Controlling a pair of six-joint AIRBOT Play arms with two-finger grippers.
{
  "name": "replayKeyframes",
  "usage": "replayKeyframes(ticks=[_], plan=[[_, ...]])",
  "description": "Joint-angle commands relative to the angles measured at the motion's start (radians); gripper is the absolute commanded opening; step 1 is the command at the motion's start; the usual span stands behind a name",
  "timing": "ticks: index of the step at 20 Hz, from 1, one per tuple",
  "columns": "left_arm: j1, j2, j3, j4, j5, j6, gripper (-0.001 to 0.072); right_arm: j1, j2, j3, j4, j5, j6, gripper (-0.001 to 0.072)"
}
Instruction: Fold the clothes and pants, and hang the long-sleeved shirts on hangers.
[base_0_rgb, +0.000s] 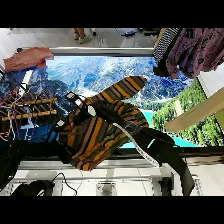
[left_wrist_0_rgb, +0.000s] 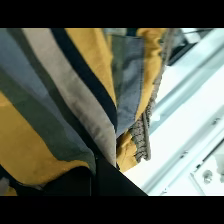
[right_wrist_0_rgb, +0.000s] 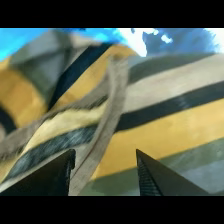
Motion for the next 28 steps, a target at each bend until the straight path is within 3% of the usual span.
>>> replayKeyframes(ticks=[1, 7, 9, 12, 13, 18, 21, 23, 24, 25, 26, 28], plan=[[0.000, 0.001, 0.000, -0.039, 0.031, 0.030, 0.0023, 0.006, -0.031, 0.024, -0.011, 0.022, 0.049, 0.0424], [0.000, 0.001, 0.000, -0.039, 0.038, 0.045, 0.0023, 0.079, -0.049, 0.024, -0.014, 0.029, 0.052, 0.0376], [0.000, 0.001, 0.000, -0.039, 0.039, 0.045, 0.0024, 0.093, -0.059, 0.024, -0.046, 0.019, 0.085, 0.0276], [0.000, 0.001, 0.000, -0.039, 0.039, 0.045, 0.0024, 0.078, -0.056, 0.025, -0.168, 0.000, 0.220, 0.0037], [0.000, 0.001, 0.000, -0.038, 0.039, 0.045, 0.0024, 0.062, -0.053, 0.032, -0.173, 0.005, 0.251, 0.0026], [0.001, 0.000, -0.001, 0.049, 0.036, 0.043, 0.0023, -0.054, 0.024, 0.143, -0.162, 0.171, 0.243, 0.0023], [0.002, 0.000, -0.001, 0.120, -0.011, 0.040, 0.0023, -0.148, 0.142, 0.145, -0.148, 0.215, 0.182, 0.0022], [0.001, 0.000, -0.001, 0.128, -0.021, 0.040, 0.0024, -0.191, 0.167, 0.141, -0.025, 0.217, 0.104, 0.0024], [0.001, 0.000, -0.001, 0.136, -0.005, 0.039, 0.0023, -0.194, 0.162, 0.127, 0.061, 0.217, 0.058, 0.0066], [0.001, 0.000, -0.001, 0.154, 0.018, 0.022, 0.0024, -0.179, 0.150, 0.097, 0.119, 0.206, 0.024, 0.0197], [0.001, 0.000, -0.001, 0.175, 0.036, -0.004, 0.0024, -0.148, 0.130, 0.063, 0.120, 0.179, 0.021, 0.0252], [0.001, 0.000, -0.001, 0.194, 0.064, -0.024, 0.0024, -0.076, 0.076, 0.009, 0.105, 0.100, 0.026, 0.0252]])
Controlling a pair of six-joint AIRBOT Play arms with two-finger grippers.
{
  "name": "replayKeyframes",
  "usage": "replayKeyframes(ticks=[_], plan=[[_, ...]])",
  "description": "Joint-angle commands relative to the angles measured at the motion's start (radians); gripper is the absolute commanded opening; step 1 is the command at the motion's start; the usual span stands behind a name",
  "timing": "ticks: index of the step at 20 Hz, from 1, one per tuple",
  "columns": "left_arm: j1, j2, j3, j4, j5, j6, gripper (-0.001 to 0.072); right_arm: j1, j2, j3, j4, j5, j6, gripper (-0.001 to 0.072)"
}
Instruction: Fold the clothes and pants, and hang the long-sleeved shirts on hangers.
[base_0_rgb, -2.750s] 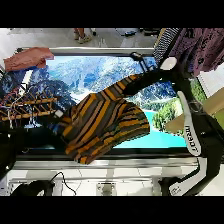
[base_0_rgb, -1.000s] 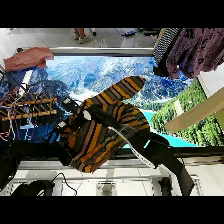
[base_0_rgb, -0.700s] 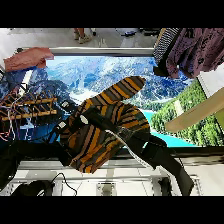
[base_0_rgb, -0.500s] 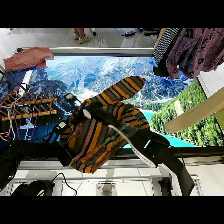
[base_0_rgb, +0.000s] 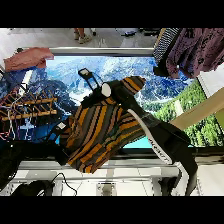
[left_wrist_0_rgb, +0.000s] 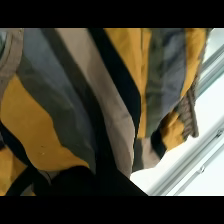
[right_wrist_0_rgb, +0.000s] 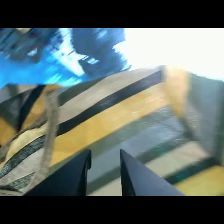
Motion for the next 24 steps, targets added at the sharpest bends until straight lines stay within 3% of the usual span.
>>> replayKeyframes(ticks=[1, 2, 5, 10, 12, 14, 16, 17, 24], plan=[[0.001, 0.000, -0.001, 0.043, 0.043, -0.035, 0.0023, 0.091, -0.077, -0.061, 0.064, -0.098, -0.035, 0.0269], [0.001, 0.000, -0.001, 0.041, 0.043, -0.035, 0.0023, 0.129, -0.116, -0.060, 0.054, -0.138, -0.018, 0.0317], [0.001, 0.000, -0.001, 0.038, 0.045, -0.035, 0.0024, 0.189, -0.187, -0.021, -0.039, -0.162, 0.128, 0.0337], [0.001, 0.000, -0.001, 0.037, 0.047, -0.035, 0.0024, 0.187, -0.195, 0.001, -0.073, -0.114, 0.147, 0.0337], [0.001, 0.000, -0.001, 0.037, 0.047, -0.035, 0.0024, 0.187, -0.203, 0.001, -0.105, -0.102, 0.204, 0.0334], [0.001, 0.000, -0.001, 0.029, 0.047, -0.035, 0.0024, 0.187, -0.215, 0.001, -0.126, -0.087, 0.242, 0.0278], [0.001, 0.000, -0.001, 0.013, 0.047, -0.035, 0.0024, 0.187, -0.217, 0.002, -0.149, -0.078, 0.264, 0.0082], [0.001, 0.001, -0.001, 0.010, 0.047, -0.035, 0.0024, 0.186, -0.214, 0.001, -0.150, -0.077, 0.280, 0.0026], [0.001, 0.001, -0.001, 0.017, 0.047, -0.035, 0.0024, 0.087, -0.117, 0.103, -0.144, 0.019, 0.255, 0.0021]])
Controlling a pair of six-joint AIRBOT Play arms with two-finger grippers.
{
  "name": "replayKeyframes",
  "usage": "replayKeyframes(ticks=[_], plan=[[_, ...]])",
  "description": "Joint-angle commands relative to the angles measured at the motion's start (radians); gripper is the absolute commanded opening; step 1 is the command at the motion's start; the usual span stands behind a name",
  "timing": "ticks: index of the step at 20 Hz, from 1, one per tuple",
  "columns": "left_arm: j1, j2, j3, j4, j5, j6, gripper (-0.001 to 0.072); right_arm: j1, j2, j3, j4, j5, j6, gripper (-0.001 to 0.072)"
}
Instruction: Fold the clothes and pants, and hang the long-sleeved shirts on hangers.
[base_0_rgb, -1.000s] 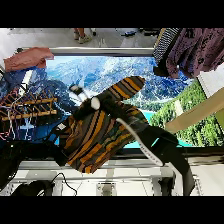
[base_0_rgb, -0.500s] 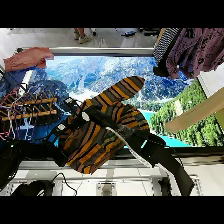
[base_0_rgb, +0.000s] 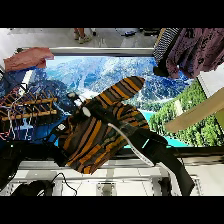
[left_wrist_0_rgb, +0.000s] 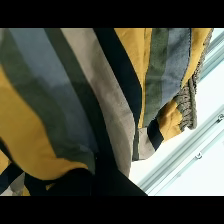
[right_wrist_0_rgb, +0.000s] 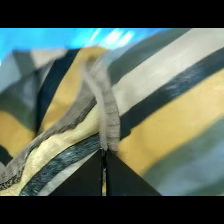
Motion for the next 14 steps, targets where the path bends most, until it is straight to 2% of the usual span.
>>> replayKeyframes(ticks=[1, 5, 9, 11, 12, 13, 14], plan=[[0.001, 0.001, 0.000, 0.008, 0.000, 0.000, 0.0024, -0.067, 0.076, 0.026, -0.003, 0.071, -0.049, 0.0021], [0.001, 0.000, 0.000, 0.077, -0.074, -0.018, 0.0024, -0.180, 0.202, 0.017, -0.003, 0.216, -0.127, 0.0020], [0.001, 0.000, 0.001, 0.061, -0.344, -0.030, 0.0023, -0.269, 0.356, 0.016, 0.004, 0.351, -0.170, 0.0020], [0.001, 0.000, 0.001, -0.031, -0.473, -0.019, 0.0024, -0.282, 0.425, 0.014, 0.008, 0.399, -0.174, 0.0020], [0.001, 0.000, 0.002, -0.110, -0.492, 0.014, 0.0057, -0.282, 0.453, 0.003, 0.010, 0.416, -0.182, 0.0020], [0.001, 0.001, 0.005, -0.214, -0.483, 0.056, 0.0216, -0.278, 0.480, -0.020, 0.018, 0.431, -0.189, 0.0020], [0.001, 0.005, 0.013, -0.294, -0.465, 0.069, 0.0420, -0.277, 0.503, -0.048, 0.024, 0.438, -0.190, 0.0020]])
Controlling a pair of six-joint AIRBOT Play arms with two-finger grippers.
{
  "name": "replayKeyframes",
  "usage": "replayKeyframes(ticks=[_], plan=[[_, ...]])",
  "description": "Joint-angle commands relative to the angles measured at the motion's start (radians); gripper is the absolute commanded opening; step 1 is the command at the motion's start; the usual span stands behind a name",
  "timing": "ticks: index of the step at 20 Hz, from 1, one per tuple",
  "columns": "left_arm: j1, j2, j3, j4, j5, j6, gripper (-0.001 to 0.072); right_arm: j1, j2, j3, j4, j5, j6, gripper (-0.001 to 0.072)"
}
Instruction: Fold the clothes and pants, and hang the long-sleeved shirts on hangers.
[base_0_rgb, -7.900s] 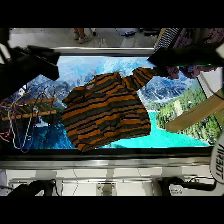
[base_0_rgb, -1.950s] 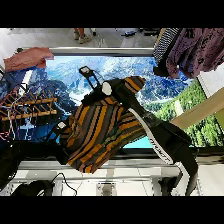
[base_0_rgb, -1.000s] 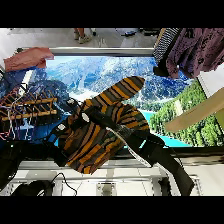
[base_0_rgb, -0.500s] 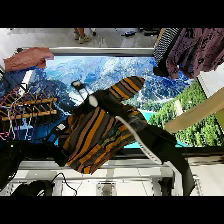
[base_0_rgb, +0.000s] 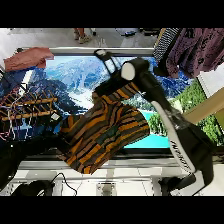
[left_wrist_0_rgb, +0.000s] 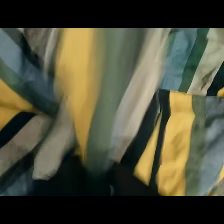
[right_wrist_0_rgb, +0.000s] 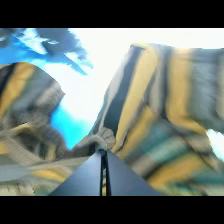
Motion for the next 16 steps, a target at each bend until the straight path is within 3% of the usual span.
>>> replayKeyframes(ticks=[1, 5, 8, 11, 16], plan=[[0.000, 0.016, 0.027, -0.265, -0.060, 0.060, 0.0518, -0.010, 0.097, -0.070, 0.028, 0.071, -0.021, 0.0020], [0.033, 0.151, 0.140, -0.244, -0.044, 0.020, 0.0515, -0.012, 0.123, -0.194, 0.024, 0.084, -0.021, 0.0020], [0.215, 0.207, 0.171, -0.190, -0.013, -0.053, 0.0492, -0.013, 0.138, -0.282, 0.013, 0.069, -0.021, 0.0020], [0.396, 0.146, 0.171, -0.246, 0.098, 0.016, 0.0492, -0.012, 0.165, -0.324, -0.002, 0.086, -0.026, 0.0021], [0.626, -0.105, 0.171, -0.278, 0.062, 0.042, 0.0476, -0.013, 0.224, -0.333, -0.045, 0.085, -0.026, 0.0021]])
